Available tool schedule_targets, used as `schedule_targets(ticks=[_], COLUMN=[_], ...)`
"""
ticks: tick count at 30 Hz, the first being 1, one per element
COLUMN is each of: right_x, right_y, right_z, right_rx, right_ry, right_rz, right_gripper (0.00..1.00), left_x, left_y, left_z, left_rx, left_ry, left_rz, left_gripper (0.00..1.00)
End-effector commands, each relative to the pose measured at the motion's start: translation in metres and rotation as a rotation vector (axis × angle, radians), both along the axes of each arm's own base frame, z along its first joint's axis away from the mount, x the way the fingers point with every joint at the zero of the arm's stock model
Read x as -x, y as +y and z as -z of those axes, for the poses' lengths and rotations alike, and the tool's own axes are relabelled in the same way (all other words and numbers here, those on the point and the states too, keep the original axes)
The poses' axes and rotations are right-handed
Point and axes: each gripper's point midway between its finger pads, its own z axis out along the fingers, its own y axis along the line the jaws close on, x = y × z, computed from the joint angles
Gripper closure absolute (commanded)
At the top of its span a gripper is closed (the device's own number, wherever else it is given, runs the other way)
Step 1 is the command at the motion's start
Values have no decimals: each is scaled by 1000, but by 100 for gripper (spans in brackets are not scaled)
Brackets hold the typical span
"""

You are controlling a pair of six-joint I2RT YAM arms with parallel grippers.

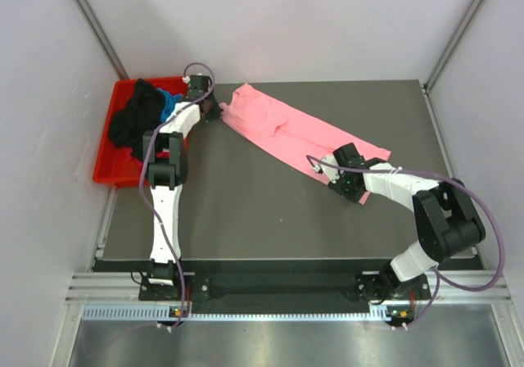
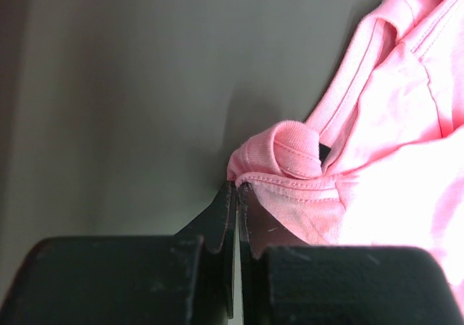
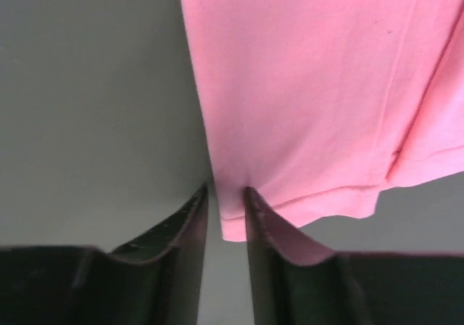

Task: Fold and stack the t-shirts
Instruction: Fold the tshirt

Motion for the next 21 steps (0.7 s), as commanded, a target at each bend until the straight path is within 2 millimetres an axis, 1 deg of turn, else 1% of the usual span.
schedule_targets(ticks=[1, 2, 3, 4, 5, 6, 7, 8, 9, 10, 11, 13, 14, 16, 17, 18, 19, 21], right_x=[-4, -5, -6, -6, -12, -6, -3, -4, 4, 6, 10, 19, 25, 32, 36, 41, 50, 59], right_y=[-13, -13, -12, -10, -5, -2, 5, 18, 22, 29, 43, 47, 58, 61, 69, 70, 74, 79], right_z=[8, 6, 5, 3, -5, -9, -12, -21, -24, -31, -38, -47, -49, -48, -48, -42, -40, -32], right_rx=[70, 74, 77, 70, 49, 47, 25, 4, 3, -6, -11, 26, 28, 71, 79, 106, 132, 160], right_ry=[5, 12, 13, 18, 9, 37, 55, 49, 69, 62, 55, 46, 48, 59, 62, 88, 101, 122], right_rz=[21, 29, 35, 40, 57, 63, 58, 45, 35, 22, -15, -41, -73, -84, -89, -95, -107, -124], right_gripper=[77, 89, 96, 100, 100, 100, 100, 100, 100, 100, 100, 100, 100, 100, 100, 100, 100, 100], left_x=[-11, -12, -13, -14, -15, -16, -16, -18, -19, -21, -23, -25, -26, -29, -29, -30, -31, -31], left_y=[4, 4, 3, 3, 3, 3, 3, 6, 12, 14, 14, 16, 17, 19, 20, 21, 22, 25], left_z=[-23, -25, -25, -23, -24, -24, -21, -21, -21, -20, -22, -24, -24, -30, -31, -35, -37, -41], left_rx=[4, 10, 12, 15, 17, 21, 21, 8, -15, -20, -27, -38, -51, -66, -81, -91, -101, -118], left_ry=[-74, -81, -87, -86, -91, -93, -92, -91, -92, -96, -102, -109, -112, -128, -131, -140, -147, -155], left_rz=[-2, -3, -5, -7, -9, -14, -14, -29, -58, -64, -59, -63, -57, -52, -43, -41, -37, -34], left_gripper=[100, 100, 100, 100, 100, 100, 100, 100, 100, 100, 100, 100, 100, 100, 100, 100, 100, 100])
